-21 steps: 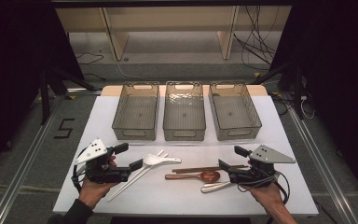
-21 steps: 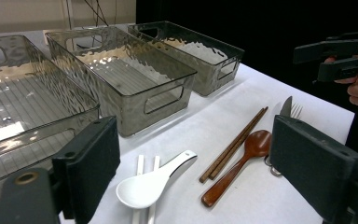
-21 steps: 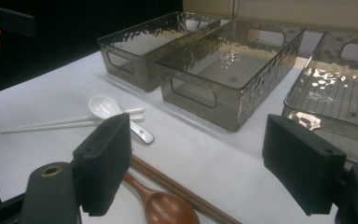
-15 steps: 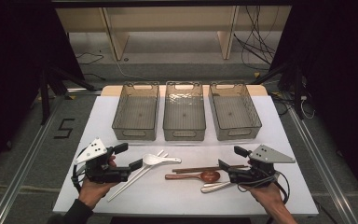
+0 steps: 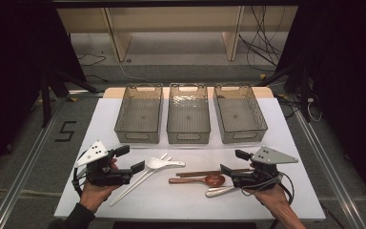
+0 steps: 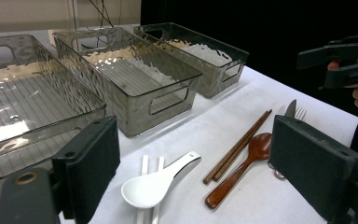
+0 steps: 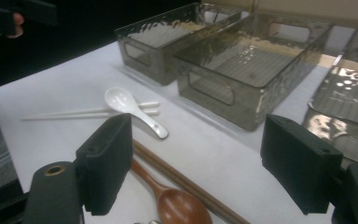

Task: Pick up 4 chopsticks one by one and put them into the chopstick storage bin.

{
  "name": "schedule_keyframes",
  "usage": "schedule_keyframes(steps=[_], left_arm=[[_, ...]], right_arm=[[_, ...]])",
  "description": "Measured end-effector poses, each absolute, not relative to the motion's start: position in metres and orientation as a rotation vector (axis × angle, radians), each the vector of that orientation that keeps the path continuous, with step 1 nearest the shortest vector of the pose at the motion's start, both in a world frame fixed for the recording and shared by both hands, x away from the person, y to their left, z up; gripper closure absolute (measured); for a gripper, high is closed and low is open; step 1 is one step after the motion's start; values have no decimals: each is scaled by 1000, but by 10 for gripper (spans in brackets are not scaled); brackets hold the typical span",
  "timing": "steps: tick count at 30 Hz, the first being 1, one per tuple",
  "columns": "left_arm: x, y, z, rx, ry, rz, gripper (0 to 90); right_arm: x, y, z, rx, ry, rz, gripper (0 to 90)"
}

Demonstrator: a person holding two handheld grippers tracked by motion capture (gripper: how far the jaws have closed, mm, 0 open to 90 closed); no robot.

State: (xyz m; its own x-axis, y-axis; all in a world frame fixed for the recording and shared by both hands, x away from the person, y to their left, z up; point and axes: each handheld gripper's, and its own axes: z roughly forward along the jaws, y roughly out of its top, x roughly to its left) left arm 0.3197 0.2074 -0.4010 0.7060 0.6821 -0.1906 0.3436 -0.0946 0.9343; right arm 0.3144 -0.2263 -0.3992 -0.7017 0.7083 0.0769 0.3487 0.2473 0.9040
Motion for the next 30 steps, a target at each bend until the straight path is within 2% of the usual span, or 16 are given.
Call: schedule_keyframes(steps=[30], left_arm=[[328, 213, -405, 1734, 893, 325, 154]], right_arm=[[341, -177, -400, 772, 2438, 1300, 275]])
